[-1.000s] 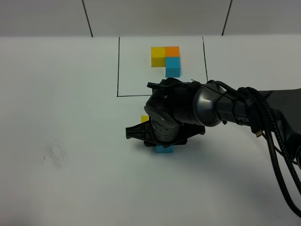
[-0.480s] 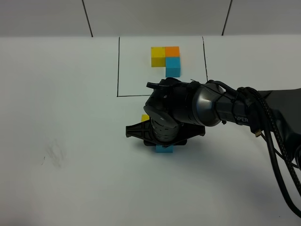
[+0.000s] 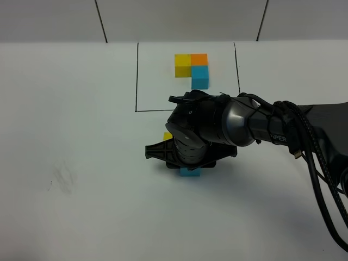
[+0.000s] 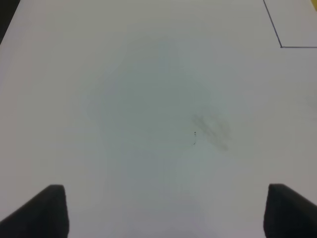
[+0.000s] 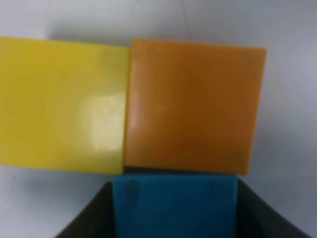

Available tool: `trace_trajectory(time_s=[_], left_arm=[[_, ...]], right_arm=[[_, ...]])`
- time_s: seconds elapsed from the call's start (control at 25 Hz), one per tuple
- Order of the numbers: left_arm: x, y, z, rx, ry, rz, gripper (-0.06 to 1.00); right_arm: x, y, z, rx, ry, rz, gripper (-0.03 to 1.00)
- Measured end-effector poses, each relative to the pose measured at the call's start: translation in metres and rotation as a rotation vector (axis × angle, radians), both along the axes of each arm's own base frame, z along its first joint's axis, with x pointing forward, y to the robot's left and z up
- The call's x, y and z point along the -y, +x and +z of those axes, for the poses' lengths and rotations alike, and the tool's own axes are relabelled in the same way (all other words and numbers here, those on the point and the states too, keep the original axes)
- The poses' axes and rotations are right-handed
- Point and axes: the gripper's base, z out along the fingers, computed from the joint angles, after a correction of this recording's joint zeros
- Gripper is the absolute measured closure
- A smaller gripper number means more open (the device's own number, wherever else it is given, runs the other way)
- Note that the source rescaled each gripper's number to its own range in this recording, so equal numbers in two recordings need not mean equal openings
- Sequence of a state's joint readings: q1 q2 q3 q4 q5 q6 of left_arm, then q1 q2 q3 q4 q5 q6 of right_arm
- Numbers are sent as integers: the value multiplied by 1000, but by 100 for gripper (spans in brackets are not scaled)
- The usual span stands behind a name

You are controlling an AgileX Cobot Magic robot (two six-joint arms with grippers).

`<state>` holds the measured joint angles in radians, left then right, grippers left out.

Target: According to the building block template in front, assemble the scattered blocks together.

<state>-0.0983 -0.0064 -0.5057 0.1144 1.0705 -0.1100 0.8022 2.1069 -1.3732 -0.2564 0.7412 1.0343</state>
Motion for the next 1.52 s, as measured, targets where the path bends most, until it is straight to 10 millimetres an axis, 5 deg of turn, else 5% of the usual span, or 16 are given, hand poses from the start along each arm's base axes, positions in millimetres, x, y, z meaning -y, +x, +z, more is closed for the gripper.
trace_trajectory(time_s=[0.24, 0.56, 0.72, 0.92, 1.24, 1.52], left_arm=[[0, 0, 0, 0, 0, 0, 25], [0, 0, 0, 0, 0, 0, 25], [0, 0, 0, 0, 0, 0, 25], [0, 0, 0, 0, 0, 0, 25], [0, 0, 0, 0, 0, 0, 25], [0, 0, 0, 0, 0, 0, 25]], right_arm=[[-1, 0, 0, -8, 7, -15, 72], [0, -2, 9, 14, -10, 13, 7], [-1, -9, 51, 95, 27, 67, -2], [21, -22, 127, 222, 23, 140, 1], [85, -60, 230, 424, -197, 410, 24], [175, -97, 315, 722, -394, 331, -1]])
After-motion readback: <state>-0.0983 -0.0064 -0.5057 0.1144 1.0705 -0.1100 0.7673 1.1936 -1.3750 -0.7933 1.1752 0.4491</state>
